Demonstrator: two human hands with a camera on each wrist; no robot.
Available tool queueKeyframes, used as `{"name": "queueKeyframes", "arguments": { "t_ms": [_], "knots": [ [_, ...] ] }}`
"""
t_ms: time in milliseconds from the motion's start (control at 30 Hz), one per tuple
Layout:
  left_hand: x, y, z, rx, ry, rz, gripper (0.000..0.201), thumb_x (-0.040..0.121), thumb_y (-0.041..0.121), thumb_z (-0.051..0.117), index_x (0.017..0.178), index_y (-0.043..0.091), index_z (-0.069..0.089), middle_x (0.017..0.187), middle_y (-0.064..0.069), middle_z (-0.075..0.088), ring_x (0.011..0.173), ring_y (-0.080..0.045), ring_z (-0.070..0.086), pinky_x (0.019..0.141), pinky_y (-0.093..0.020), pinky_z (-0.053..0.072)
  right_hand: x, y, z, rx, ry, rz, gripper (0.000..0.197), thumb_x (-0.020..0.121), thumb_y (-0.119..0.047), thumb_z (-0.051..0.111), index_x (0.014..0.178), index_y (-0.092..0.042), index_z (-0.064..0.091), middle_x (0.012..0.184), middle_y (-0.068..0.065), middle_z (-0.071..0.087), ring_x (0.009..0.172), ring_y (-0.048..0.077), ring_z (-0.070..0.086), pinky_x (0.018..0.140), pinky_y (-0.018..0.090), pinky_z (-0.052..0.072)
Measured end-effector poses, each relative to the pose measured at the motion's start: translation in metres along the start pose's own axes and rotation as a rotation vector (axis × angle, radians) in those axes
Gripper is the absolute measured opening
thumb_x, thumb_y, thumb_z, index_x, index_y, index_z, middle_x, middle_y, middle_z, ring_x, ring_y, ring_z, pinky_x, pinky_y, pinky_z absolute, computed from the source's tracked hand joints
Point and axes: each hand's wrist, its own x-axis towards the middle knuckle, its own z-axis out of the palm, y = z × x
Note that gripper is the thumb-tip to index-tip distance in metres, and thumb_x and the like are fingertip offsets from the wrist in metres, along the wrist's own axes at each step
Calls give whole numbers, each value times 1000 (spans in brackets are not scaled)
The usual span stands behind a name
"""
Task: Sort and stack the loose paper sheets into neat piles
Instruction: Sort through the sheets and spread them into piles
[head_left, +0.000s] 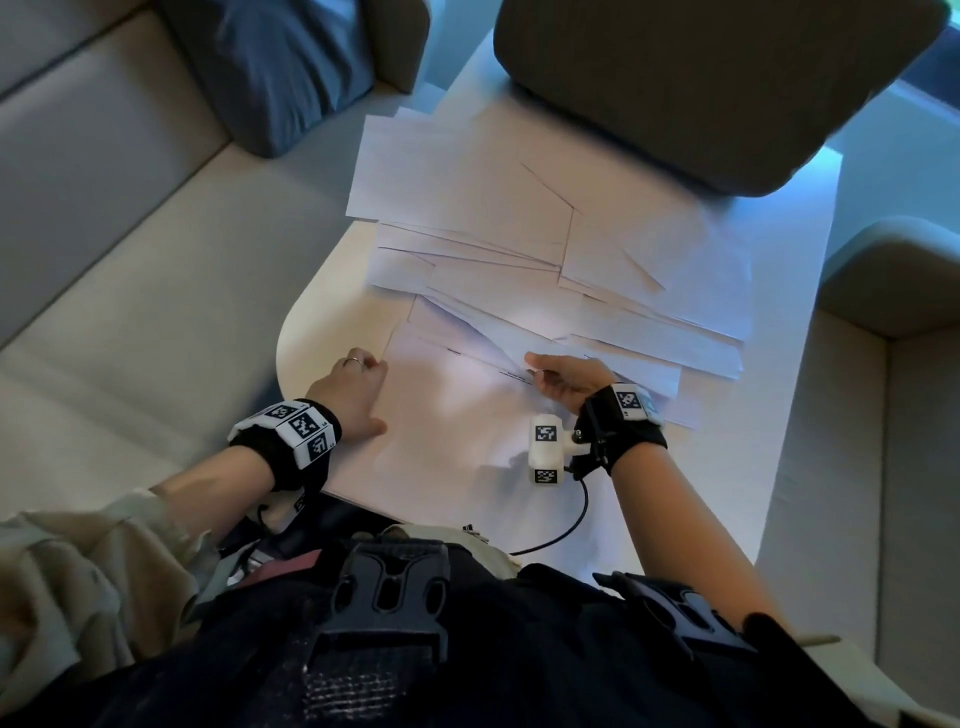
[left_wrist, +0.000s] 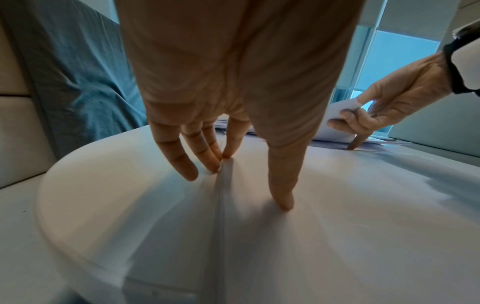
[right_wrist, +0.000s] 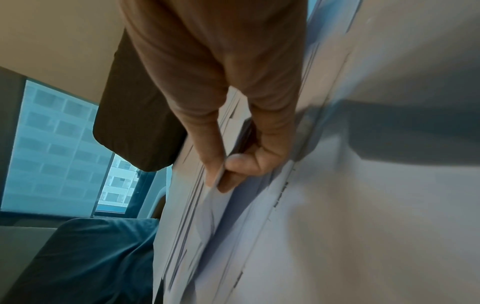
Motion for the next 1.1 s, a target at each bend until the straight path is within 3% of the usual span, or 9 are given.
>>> {"name": "queueKeyframes", "arguments": {
  "t_ms": [267,400,567,700,767,867,933,1000,1100],
  "knots": [
    [0,3,-3,80,15,-24,77,72,44,73,135,18,37,138,-4,27,125,-24,39,91,-39,47,-7,5,-3,152,-36,-57,10,86,-3,65,83,-5,56,59,6,62,44,7,55,39,13,44],
    [2,2,-3,96,5,-16,80,71,46,72,136,18,36,138,-4,27,126,-24,39,94,-41,47,-21,-33,-5,313,-65,-164,7,94,-10,55,93,-3,55,66,6,60,44,5,55,44,13,47],
    [4,1,-2,96,12,-20,80,70,47,73,137,20,37,137,-2,27,125,-23,39,93,-41,48,-50,-87,-4,408,-111,-315,11,97,-10,50,88,-4,51,65,5,58,44,5,55,45,13,46],
    [5,-2,-1,67,11,-8,80,70,46,72,137,21,37,137,-2,27,125,-22,40,93,-42,48,-76,-104,-9,507,-191,-423,13,97,-10,49,85,-8,50,78,7,56,52,8,55,51,14,47],
    [5,-5,-1,11,16,-4,74,71,44,71,135,20,41,137,-3,28,123,-23,41,95,-41,46,-89,-104,-13,514,-195,-511,15,97,-11,50,82,-14,51,80,4,60,66,11,59,61,20,48],
    [8,-5,-6,-137,82,-5,58,78,42,67,126,15,50,135,-8,35,121,-26,45,98,-38,42,-102,-99,-19,453,-165,-591,12,96,-18,50,84,-20,52,97,4,60,98,19,62,79,35,50],
    [10,3,-15,-302,167,2,57,83,37,65,131,13,49,136,-13,37,120,-28,47,102,-35,38,-109,-96,-22,472,-156,-611,13,95,-20,48,83,-19,53,104,7,57,110,24,59,86,44,51],
    [10,13,-28,-449,271,42,62,84,35,66,136,12,43,134,-14,40,115,-26,51,101,-30,36,-119,-93,-24,500,-177,-655,13,93,-16,46,81,-17,51,105,10,55,109,26,58,90,52,50],
    [5,34,-49,-564,403,218,81,74,37,76,140,13,35,135,-10,38,114,-19,51,93,-20,34,-135,-90,-24,502,-256,-715,13,89,-12,40,85,-14,52,92,8,58,101,25,55,93,54,48]
  ]
}}
